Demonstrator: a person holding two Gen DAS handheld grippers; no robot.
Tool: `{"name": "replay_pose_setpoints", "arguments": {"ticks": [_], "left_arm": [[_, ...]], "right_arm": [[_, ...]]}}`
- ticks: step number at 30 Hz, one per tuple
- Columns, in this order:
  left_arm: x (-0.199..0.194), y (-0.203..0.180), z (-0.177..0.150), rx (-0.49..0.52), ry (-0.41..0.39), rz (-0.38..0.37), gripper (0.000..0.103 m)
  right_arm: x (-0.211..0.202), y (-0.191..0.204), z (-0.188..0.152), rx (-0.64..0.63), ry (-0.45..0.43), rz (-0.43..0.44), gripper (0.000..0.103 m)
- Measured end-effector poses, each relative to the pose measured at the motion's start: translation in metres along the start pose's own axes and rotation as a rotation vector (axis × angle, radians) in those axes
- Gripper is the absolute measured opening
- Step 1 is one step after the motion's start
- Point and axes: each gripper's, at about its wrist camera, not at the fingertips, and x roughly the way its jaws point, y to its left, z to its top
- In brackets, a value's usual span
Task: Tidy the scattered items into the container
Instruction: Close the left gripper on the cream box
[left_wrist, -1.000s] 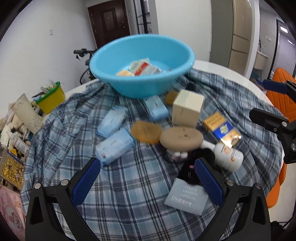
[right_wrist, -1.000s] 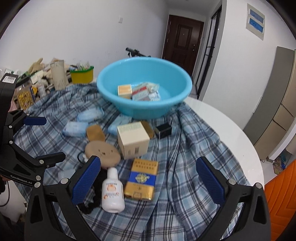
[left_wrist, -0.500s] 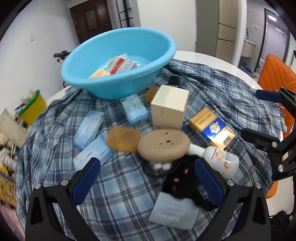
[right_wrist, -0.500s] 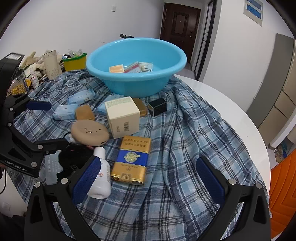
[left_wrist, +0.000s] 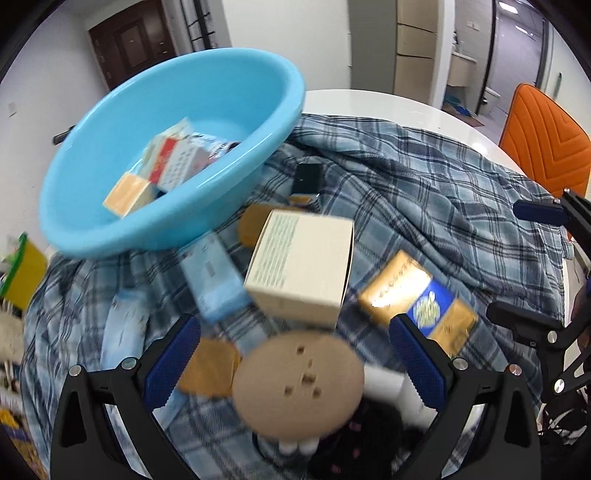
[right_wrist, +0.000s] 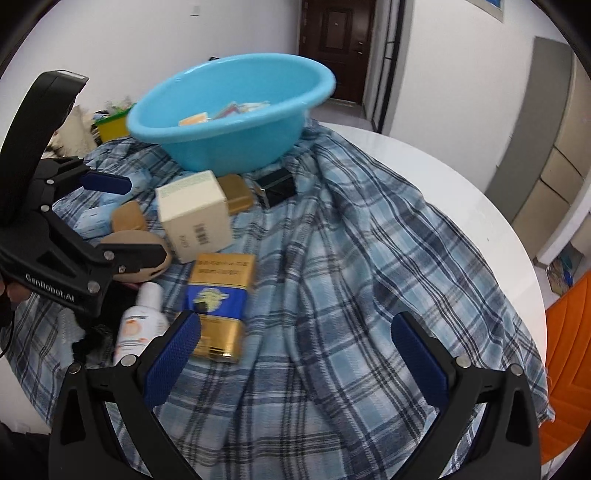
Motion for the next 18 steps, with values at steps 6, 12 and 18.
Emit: {"name": "replay_pose_setpoints", "arguments": {"ticks": [6, 12, 18], "left_arm": [[0.023, 0.001, 0.019, 0.029, 0.021, -0.02, 0.103], [0.041, 0.006, 0.028, 0.029, 0.037, -0.034, 0.103], [0.05, 0.006, 0.031, 0.019, 0.051, -0.052, 0.068]], "right_arm": [[0.013, -0.012, 0.003, 0.028, 0.02, -0.011, 0.102], [0.025, -0.013, 0.009, 0.03, 0.033, -0.002, 0.102], [0.033, -0.013, 0.01, 0.031, 0.048, 0.007, 0.102]]}}
